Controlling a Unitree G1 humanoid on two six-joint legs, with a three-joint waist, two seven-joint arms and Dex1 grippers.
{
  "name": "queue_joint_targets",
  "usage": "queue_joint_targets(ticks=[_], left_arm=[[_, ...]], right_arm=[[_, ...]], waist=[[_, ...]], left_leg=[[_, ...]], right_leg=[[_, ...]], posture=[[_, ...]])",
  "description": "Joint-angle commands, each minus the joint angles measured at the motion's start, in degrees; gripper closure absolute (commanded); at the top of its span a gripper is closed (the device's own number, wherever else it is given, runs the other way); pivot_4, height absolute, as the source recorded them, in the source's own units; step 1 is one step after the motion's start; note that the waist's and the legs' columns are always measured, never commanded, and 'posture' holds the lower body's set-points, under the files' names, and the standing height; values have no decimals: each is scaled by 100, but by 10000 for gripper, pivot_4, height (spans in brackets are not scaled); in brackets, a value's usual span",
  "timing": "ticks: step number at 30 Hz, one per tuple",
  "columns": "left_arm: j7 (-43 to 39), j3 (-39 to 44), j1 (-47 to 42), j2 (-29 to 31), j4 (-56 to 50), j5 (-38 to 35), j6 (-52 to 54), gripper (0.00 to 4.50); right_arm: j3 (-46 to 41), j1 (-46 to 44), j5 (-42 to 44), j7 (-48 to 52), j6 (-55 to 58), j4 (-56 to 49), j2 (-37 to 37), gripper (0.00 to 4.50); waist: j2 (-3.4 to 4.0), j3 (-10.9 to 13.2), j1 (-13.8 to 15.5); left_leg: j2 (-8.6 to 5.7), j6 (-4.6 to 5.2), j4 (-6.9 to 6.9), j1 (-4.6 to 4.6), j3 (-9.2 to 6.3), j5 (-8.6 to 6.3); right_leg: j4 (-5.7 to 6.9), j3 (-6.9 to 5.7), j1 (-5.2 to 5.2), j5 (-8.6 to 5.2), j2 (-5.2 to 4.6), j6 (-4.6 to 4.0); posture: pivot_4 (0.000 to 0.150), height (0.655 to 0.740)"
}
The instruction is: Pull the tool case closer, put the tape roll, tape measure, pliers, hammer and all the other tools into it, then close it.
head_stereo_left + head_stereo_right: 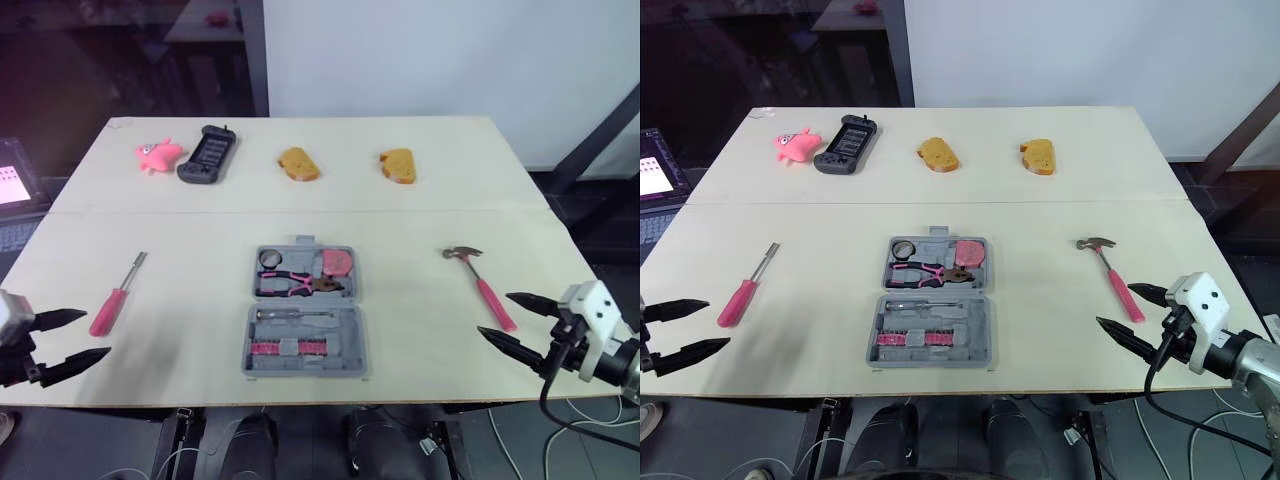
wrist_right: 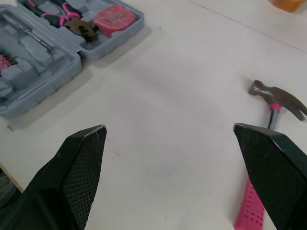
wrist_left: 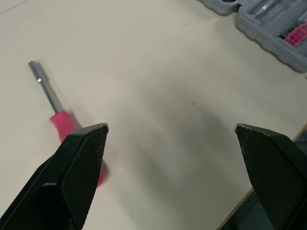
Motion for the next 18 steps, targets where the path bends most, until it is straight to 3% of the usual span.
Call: queue_joint_targets(ticks=[1, 6, 10, 18], left_arm=[[24, 146, 53, 40, -44, -103, -120, 301], [443, -157, -354, -243, -183, -103, -263, 301], [879, -573, -550, -687, -816, -184, -28, 301], [1341, -1711, -491, -1309, -2821, -501, 451, 301]], right_arm=[[-64, -42, -47, 44, -99, -55, -111, 0], [-45, 54, -62, -224, 261, -418, -79, 0], [90, -50, -78, -1101, 1098, -959, 109, 0], [971, -1600, -486, -3294, 2901, -1078, 848, 0]], waist=[[0, 0, 11], [2, -1, 9], [0, -2, 4], [-4, -5, -5]], left_leg=[[0, 0, 0, 0, 0, 0], [0, 0, 1, 0, 0, 0], [0, 0, 1, -1, -1, 0], [1, -2, 1, -2, 0, 1]], right_leg=[[0, 0, 0, 0, 0, 0], [0, 0, 1, 0, 0, 0], [0, 1, 2, 3, 0, 5], [1, 7, -1, 13, 2, 16]], posture=[[1500, 7400], [1500, 7400], [1500, 7400], [1500, 7400]])
